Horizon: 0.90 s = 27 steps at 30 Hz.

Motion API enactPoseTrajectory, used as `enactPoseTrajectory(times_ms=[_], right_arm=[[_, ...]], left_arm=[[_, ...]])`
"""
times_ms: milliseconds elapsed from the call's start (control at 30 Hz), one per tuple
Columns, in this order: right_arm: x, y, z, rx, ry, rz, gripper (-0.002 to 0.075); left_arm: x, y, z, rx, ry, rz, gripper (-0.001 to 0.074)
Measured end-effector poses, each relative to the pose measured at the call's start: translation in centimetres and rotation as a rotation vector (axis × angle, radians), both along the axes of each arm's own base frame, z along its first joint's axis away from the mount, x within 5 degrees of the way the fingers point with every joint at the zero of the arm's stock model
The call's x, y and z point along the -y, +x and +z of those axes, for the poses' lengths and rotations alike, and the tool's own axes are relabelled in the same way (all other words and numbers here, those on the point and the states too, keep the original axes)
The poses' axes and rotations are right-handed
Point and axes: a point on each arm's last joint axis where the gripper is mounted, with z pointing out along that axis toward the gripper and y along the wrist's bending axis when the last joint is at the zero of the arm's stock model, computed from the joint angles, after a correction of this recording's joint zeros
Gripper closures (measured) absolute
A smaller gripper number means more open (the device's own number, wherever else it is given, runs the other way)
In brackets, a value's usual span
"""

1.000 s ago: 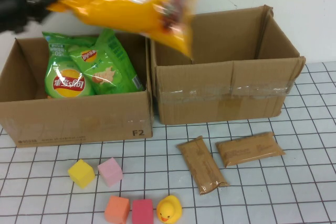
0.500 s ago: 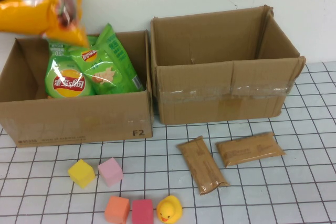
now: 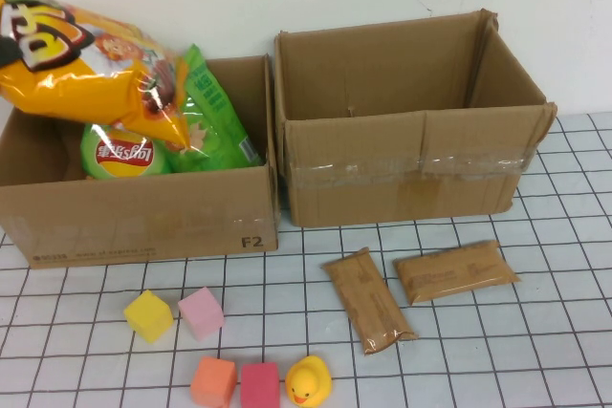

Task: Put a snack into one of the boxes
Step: Place the potato chip in the potato chip box

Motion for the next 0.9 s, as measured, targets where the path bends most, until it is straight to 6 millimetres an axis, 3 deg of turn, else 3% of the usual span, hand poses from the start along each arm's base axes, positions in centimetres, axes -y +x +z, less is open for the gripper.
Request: enactPoseTrajectory(times_ms=[100, 167, 333, 400, 567, 900], right_arm=[[0.0, 0.0, -0.1, 0.001, 0.0, -0.001, 0.0729], [0.0, 0.1, -0.3, 0.002, 0.0, -0.005, 0.0729], [0.1, 0.1, -0.5, 0.001, 0.0, -0.007, 0.0729], [0.0, 0.1, -0.5, 0.003, 0.003, -0.008, 0.0729], [0.0, 0.1, -0.5, 0.003, 0.004, -0.008, 0.0729], [0.0, 0.1, -0.5, 0.004, 0.008, -0.008, 0.0729]], left_arm=[[0.1, 1.2, -1.7, -0.039, -0.005, 0.021, 0.0625], [0.2, 1.9, -2.8, -0.062, 0.005, 0.011, 0.0547], [0.4, 2.1, -4.6, -0.138, 0.115, -0.027, 0.0195], [0.2, 1.9, -4.8, -0.161, 0.166, -0.029, 0.0122], [-0.3, 1.3, -4.3, -0.162, 0.315, -0.004, 0.0112], [-0.5, -0.8, 1.0, 0.033, 0.498, 0.119, 0.0225]])
